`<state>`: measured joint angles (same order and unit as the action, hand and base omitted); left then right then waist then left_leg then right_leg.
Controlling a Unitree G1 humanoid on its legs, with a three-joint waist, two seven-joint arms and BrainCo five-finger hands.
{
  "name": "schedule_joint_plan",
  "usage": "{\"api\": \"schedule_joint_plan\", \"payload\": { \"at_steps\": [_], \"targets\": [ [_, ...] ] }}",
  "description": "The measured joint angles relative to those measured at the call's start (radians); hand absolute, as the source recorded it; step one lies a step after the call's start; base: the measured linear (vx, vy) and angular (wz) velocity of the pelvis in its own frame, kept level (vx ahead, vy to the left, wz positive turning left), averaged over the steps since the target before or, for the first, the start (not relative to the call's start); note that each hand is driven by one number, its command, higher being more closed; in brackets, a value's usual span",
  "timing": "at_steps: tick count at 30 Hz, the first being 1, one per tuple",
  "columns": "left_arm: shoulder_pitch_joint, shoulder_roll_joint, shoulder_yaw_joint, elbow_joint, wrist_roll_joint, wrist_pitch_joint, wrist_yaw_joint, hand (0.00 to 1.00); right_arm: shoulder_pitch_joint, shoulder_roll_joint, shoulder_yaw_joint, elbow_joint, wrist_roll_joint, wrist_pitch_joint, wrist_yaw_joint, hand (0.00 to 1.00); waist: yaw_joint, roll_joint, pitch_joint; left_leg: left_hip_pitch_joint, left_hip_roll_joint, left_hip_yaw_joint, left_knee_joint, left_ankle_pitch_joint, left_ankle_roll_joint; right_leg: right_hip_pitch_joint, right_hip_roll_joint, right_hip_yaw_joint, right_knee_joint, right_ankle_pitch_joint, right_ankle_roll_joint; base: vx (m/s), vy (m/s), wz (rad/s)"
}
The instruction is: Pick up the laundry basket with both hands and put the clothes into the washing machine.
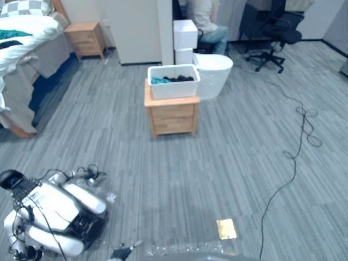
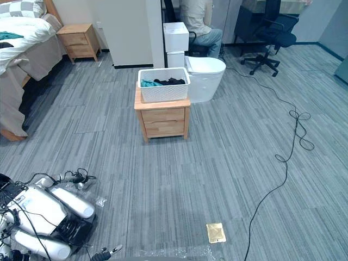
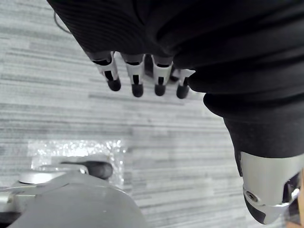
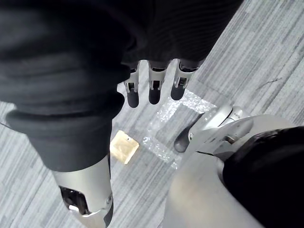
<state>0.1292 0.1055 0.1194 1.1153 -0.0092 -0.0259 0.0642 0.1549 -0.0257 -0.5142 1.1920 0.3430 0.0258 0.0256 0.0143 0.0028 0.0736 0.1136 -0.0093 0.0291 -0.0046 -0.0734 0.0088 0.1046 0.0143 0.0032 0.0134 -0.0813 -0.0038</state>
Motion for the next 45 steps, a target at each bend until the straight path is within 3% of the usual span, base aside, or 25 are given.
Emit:
{"api": "schedule_joint_plan", "payload": {
  "at_steps": [14, 18, 19, 22, 24, 25, 27, 29, 31, 33, 35, 36, 37, 39, 40, 41, 43, 44, 45],
  "targets": [
    [-0.003, 0.001, 0.006, 0.017, -0.031, -0.003, -0.019, 0.0, -0.001, 0.001, -0.019, 0.001, 0.001, 0.0, 0.002, 0.0, 0.0, 0.001, 0.009, 0.018, 0.001, 0.007, -0.031, 0.002, -0.003, 0.01, 0.002, 0.007, -0.019, 0.0, 0.001, 0.0, -0.002, -0.01],
    [-0.005, -0.001, 0.014, 0.016, -0.042, -0.006, -0.021, 0.0, -0.015, -0.001, -0.034, 0.0, 0.001, 0.001, 0.002, 0.0, 0.001, -0.005, 0.016, -0.038, 0.002, 0.037, -0.021, -0.002, 0.001, -0.059, 0.003, 0.04, -0.006, 0.005, 0.008, 0.0, -0.003, -0.23],
    [-0.008, -0.001, 0.02, 0.016, -0.042, -0.006, -0.021, 0.0, -0.022, 0.0, -0.042, 0.0, 0.001, 0.001, 0.002, 0.0, 0.001, 0.007, 0.017, -0.049, 0.001, 0.043, -0.011, -0.006, 0.006, -0.066, 0.003, 0.046, 0.003, 0.005, 0.009, 0.04, 0.016, -0.33],
    [-0.041, -0.018, 0.049, 0.005, -0.065, -0.004, -0.02, 0.0, -0.034, 0.009, -0.08, -0.038, 0.011, 0.002, 0.001, 0.0, -0.002, 0.019, 0.074, -0.08, -0.008, 0.056, 0.08, -0.072, 0.033, -0.144, -0.016, 0.042, 0.203, -0.082, 0.105, 0.0, 0.029, -0.07],
    [-0.056, -0.025, 0.058, -0.029, -0.085, -0.005, -0.021, 0.0, -0.013, 0.015, -0.072, -0.094, 0.019, 0.003, 0.003, 0.0, 0.003, 0.016, 0.087, -0.087, -0.028, 0.051, 0.124, -0.119, 0.05, -0.286, -0.042, 0.017, 0.523, -0.127, 0.095, -0.04, 0.059, 0.18],
    [-0.061, -0.023, 0.086, -0.038, -0.097, -0.004, -0.022, 0.0, 0.003, 0.03, -0.057, -0.128, 0.022, 0.003, 0.004, 0.0, -0.001, 0.005, 0.094, -0.077, -0.057, 0.038, 0.131, -0.131, 0.063, -0.397, -0.081, -0.003, 0.747, -0.127, 0.056, 0.07, 0.082, 0.3],
    [-0.066, -0.034, 0.125, -0.059, -0.101, 0.0, -0.021, 0.0, 0.019, 0.045, -0.056, -0.14, 0.032, 0.005, 0.016, 0.0, 0.0, -0.015, 0.102, -0.028, -0.077, 0.019, 0.138, -0.159, 0.08, -0.499, -0.103, -0.029, 0.92, -0.16, 0.051, 0.21, 0.071, 0.3],
    [-0.073, -0.05, 0.131, -0.064, -0.106, 0.001, -0.022, 0.0, 0.021, 0.048, -0.062, -0.147, 0.032, 0.004, 0.02, 0.0, -0.006, -0.012, 0.101, -0.013, -0.064, -0.001, 0.16, -0.199, 0.086, -0.545, -0.086, -0.073, 0.882, -0.177, 0.063, 0.3, 0.034, 0.23],
    [-0.096, -0.077, 0.133, -0.064, -0.105, 0.005, -0.023, 0.0, 0.023, 0.055, -0.077, -0.148, 0.035, 0.003, 0.02, 0.0, -0.01, -0.008, 0.104, 0.022, -0.039, -0.028, 0.162, -0.23, 0.091, -0.571, -0.06, -0.128, 0.729, -0.177, 0.068, 0.39, -0.002, 0.36],
    [-0.136, -0.095, 0.159, -0.065, -0.096, 0.008, -0.035, 0.0, 0.026, 0.069, -0.12, -0.145, 0.04, 0.005, 0.019, 0.0, -0.027, -0.003, 0.105, 0.064, -0.006, -0.085, 0.136, -0.262, 0.08, -0.584, -0.027, -0.171, 0.476, -0.109, 0.046, 0.61, -0.092, 0.83],
    [-0.144, -0.114, 0.166, -0.065, -0.087, 0.009, -0.045, 0.0, 0.042, 0.079, -0.159, -0.138, 0.041, 0.01, 0.018, 0.0, -0.059, 0.017, 0.1, 0.126, 0.034, -0.14, 0.102, -0.281, 0.052, -0.585, -0.015, -0.167, 0.429, -0.039, 0.012, 0.72, -0.208, 1.16],
    [-0.149, -0.134, 0.169, -0.065, -0.071, 0.013, -0.047, 0.0, 0.05, 0.076, -0.19, -0.138, 0.053, 0.021, 0.02, 0.0, -0.064, 0.027, 0.082, 0.122, 0.057, -0.159, 0.221, -0.288, 0.035, -0.571, -0.014, -0.193, 0.511, -0.011, -0.082, 0.75, -0.237, 0.8],
    [-0.148, -0.142, 0.169, -0.066, -0.066, 0.017, -0.05, 0.0, 0.046, 0.073, -0.199, -0.144, 0.055, 0.021, 0.02, 0.0, -0.062, 0.04, 0.078, 0.094, 0.061, -0.156, 0.299, -0.281, 0.022, -0.559, -0.01, -0.202, 0.521, -0.038, -0.098, 0.92, -0.273, 0.56],
    [-0.147, -0.158, 0.199, -0.076, -0.067, 0.019, -0.064, 0.0, 0.034, 0.062, -0.199, -0.165, 0.063, 0.021, 0.022, 0.0, -0.052, 0.063, 0.08, -0.003, 0.067, -0.133, 0.587, -0.199, -0.073, -0.496, 0.013, -0.206, 0.517, -0.087, -0.13, 0.7, -0.186, 0.01],
    [-0.135, -0.164, 0.227, -0.096, -0.071, 0.018, -0.065, 0.0, 0.018, 0.063, -0.183, -0.179, 0.076, 0.021, 0.023, 0.0, -0.048, 0.075, 0.078, -0.102, 0.085, -0.138, 0.846, -0.096, -0.14, -0.417, 0.044, -0.189, 0.477, -0.1, -0.147, 0.77, -0.184, -0.15],
    [-0.124, -0.156, 0.238, -0.12, -0.071, 0.018, -0.065, 0.0, -0.001, 0.061, -0.159, -0.192, 0.08, 0.021, 0.023, 0.0, -0.047, 0.07, 0.081, -0.181, 0.098, -0.119, 1.048, -0.072, -0.164, -0.317, 0.07, -0.158, 0.412, -0.1, -0.148, 0.74, -0.175, -0.22],
    [-0.113, -0.151, 0.233, -0.143, -0.071, 0.016, -0.066, 0.0, -0.021, 0.058, -0.151, -0.196, 0.079, 0.02, 0.025, 0.0, -0.023, 0.045, 0.093, -0.244, 0.093, -0.073, 1.192, -0.077, -0.155, -0.189, 0.073, -0.106, 0.341, -0.1, -0.148, 0.53, -0.103, -0.41],
    [-0.104, -0.149, 0.225, -0.173, -0.077, 0.013, -0.066, 0.0, -0.041, 0.053, -0.123, -0.197, 0.079, 0.019, 0.025, 0.0, -0.001, 0.032, 0.099, -0.316, 0.096, -0.039, 1.262, -0.093, -0.127, -0.101, 0.074, -0.071, 0.286, -0.1, -0.148, 0.67, -0.076, -0.62],
    [-0.103, -0.143, 0.201, -0.185, -0.092, 0.007, -0.064, 0.0, -0.064, 0.035, -0.09, -0.196, 0.078, 0.02, 0.019, 0.0, 0.007, 0.036, 0.098, -0.401, 0.097, -0.01, 1.276, -0.113, -0.095, -0.03, 0.075, -0.044, 0.234, -0.1, -0.148, 0.64, -0.046, -0.53]
  ]
}}
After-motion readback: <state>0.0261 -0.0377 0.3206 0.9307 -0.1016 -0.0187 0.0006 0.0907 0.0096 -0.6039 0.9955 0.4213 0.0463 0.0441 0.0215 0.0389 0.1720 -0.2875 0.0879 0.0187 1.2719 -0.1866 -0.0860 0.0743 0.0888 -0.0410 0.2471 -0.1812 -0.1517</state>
